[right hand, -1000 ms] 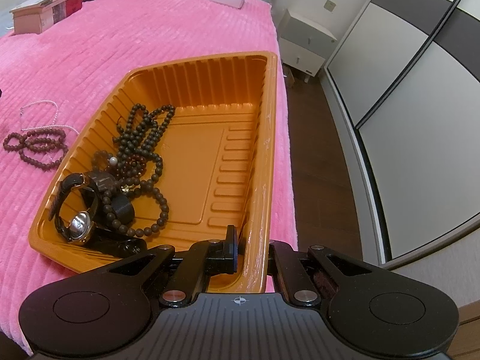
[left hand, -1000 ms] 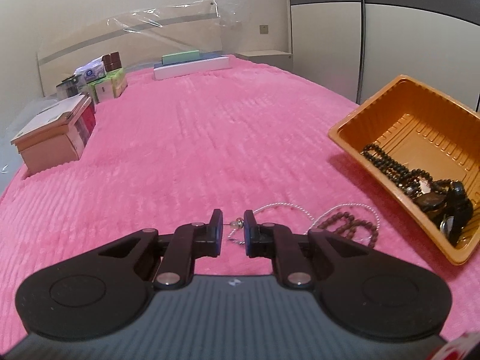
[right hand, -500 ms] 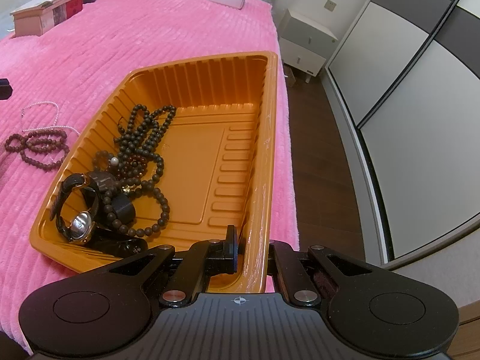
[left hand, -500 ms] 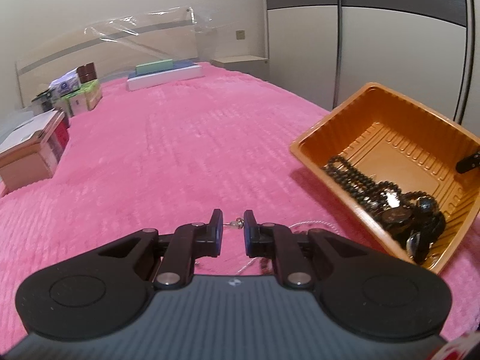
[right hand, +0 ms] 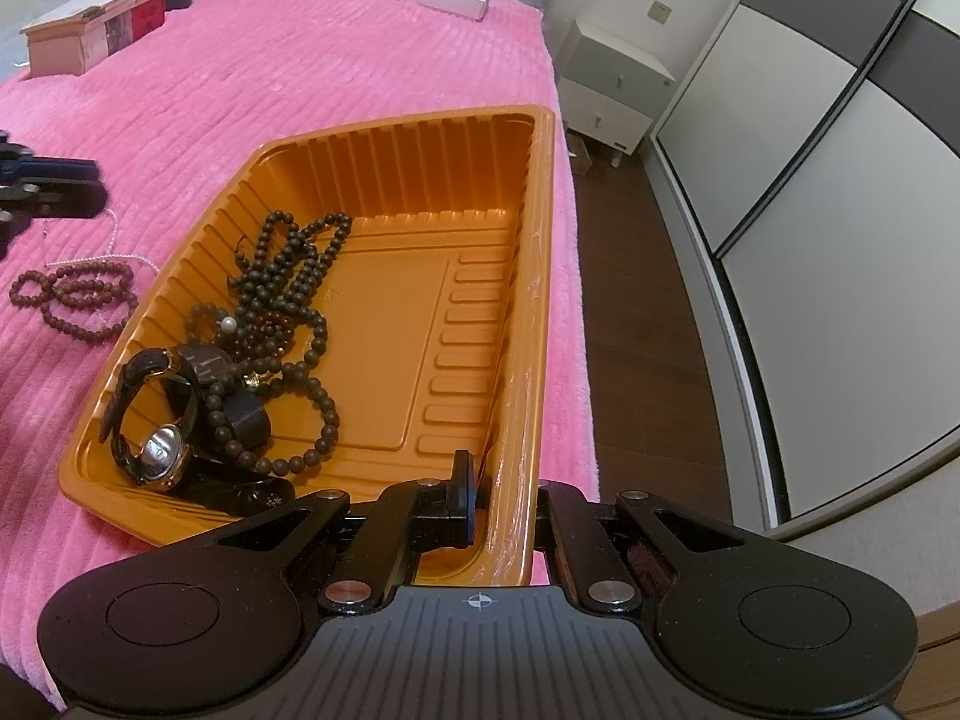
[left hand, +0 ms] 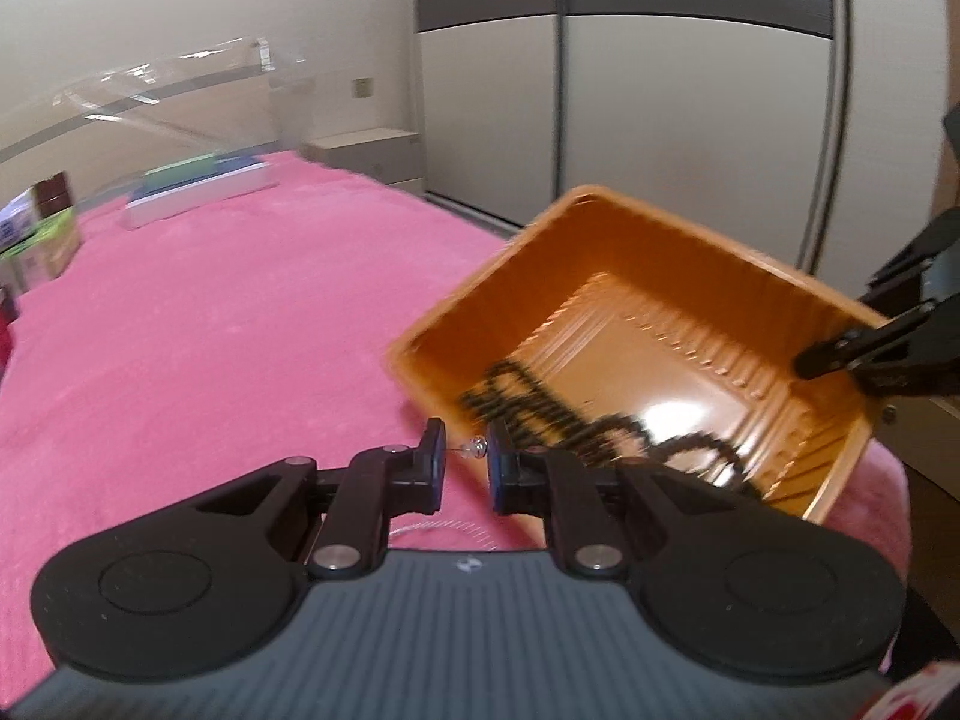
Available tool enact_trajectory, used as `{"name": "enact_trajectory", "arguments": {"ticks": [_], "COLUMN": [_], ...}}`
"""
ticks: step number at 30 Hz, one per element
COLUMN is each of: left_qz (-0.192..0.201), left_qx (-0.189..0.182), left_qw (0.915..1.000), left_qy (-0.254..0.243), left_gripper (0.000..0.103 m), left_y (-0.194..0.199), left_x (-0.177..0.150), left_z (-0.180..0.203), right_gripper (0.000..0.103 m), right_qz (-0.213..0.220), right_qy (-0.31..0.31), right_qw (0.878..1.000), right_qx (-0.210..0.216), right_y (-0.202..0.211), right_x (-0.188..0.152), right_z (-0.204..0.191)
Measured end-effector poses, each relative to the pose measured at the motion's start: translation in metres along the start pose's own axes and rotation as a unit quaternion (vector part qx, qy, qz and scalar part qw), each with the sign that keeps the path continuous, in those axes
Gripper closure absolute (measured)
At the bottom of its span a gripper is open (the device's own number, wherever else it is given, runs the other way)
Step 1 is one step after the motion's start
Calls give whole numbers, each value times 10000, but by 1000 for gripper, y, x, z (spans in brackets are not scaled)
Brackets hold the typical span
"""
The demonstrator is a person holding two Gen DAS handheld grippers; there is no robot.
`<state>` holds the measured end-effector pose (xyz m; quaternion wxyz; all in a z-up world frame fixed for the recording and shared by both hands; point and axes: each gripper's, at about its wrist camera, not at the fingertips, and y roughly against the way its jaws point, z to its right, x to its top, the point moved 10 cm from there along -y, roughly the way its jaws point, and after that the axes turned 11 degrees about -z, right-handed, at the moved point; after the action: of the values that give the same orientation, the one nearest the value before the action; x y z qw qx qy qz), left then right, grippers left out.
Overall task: Organize jewelry
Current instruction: 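Carry the earring into the orange tray and open the left gripper, then grasp the dark bead bracelet on the bedspread with the left gripper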
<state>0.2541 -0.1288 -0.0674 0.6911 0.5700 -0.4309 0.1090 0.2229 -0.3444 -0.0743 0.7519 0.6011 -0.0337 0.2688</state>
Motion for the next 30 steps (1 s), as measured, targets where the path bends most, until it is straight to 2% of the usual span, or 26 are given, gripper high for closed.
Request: {"name": "enact_trajectory", "arguments": {"ticks": [7,16,18,19,20,23,30], "left_qz": [-104,-177,-157,-126,-69,-58,-138], "left_qx": [-200,-356,-393,-342,-273,-211,367], "left_qw": [9994,9985,9978,9977,9979,9988,9992], "left_qy": [-260,-387,-505,-565,-587,-440,85], "left_gripper": [91,90,79,57,53,54,54], "left_y": [-23,-36,-35,-34,-32,-26,2], "left_x": [10,11,10,9,7,-1,-36], "left_z": [30,46,51,52,51,39,-23], "right_gripper": [99,99,99,99,99,99,98], "right_qz": [16,15,10,8,8,12,18], "right_qy": [-14,-34,-37,-37,-38,-37,-54], "right_qw": [10000,10000,10000,10000,10000,10000,10000], "right_qx": [21,51,59,61,63,63,49], "right_y": [0,-1,-1,-1,-1,-1,-1], "right_x": [0,-1,-1,-1,-1,-2,-2], "right_z": [-1,1,2,1,2,2,3]}}
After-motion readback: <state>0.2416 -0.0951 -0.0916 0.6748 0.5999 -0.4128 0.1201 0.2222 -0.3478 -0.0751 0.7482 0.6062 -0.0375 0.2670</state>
